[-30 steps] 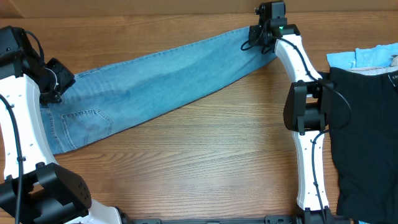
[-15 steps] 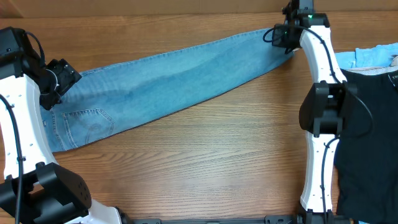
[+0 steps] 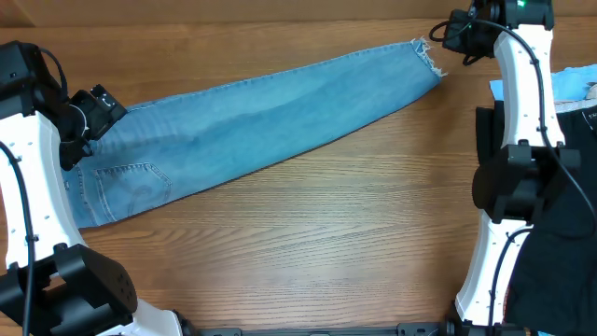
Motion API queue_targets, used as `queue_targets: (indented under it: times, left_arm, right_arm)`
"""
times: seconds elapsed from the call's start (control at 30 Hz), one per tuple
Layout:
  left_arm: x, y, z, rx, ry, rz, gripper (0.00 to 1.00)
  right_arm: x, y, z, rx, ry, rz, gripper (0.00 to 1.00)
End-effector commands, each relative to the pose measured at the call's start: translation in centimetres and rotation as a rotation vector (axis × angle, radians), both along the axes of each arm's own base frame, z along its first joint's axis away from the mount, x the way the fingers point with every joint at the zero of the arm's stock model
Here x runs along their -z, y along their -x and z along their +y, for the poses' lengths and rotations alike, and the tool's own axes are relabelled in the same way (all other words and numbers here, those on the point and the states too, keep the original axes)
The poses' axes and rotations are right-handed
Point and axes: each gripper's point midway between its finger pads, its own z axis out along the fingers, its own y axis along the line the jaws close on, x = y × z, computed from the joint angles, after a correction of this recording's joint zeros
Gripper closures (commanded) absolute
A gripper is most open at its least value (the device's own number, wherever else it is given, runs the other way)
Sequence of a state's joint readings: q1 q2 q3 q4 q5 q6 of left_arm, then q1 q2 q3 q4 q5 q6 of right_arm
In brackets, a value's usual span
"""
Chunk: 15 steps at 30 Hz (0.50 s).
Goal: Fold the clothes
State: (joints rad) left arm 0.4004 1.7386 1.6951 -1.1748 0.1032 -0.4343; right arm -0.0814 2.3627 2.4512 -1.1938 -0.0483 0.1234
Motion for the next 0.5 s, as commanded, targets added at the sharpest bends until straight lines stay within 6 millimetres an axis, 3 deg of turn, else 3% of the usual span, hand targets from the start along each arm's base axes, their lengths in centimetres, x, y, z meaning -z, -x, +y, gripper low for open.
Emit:
queue_targets:
  times: [0.0, 0.13, 0.2, 0.27, 0.47]
  left_arm:
    - [0.2, 0.2, -0.1, 0.009, -0.007, 0.007, 0.0]
    - [0.2, 0.2, -0.1, 0.009, -0.007, 0.008, 0.0]
    - [0.2, 0.2, -0.1, 0.009, -0.007, 0.008, 0.0]
    - [0.2, 0.2, -0.1, 0.009, -0.007, 0.008, 0.0]
    - [0.2, 0.2, -0.1, 0.009, -0.007, 0.008, 0.0]
  right_arm:
    - [-2.3, 0.4, 0.2, 0.0, -0.003, -0.036, 0.94]
    - [-2.2, 0.7, 0.2, 0.0, -0.004, -0.025, 0.94]
    - [-1.8, 1.3, 0.1, 0.005, 0.003, 0.004, 0.82]
    - [-1.7, 1.4, 0.1, 0.005, 0.002, 0.01, 0.78]
    - [-1.5, 1.9, 0.9, -0.016, -0.036, 0.031, 0.71]
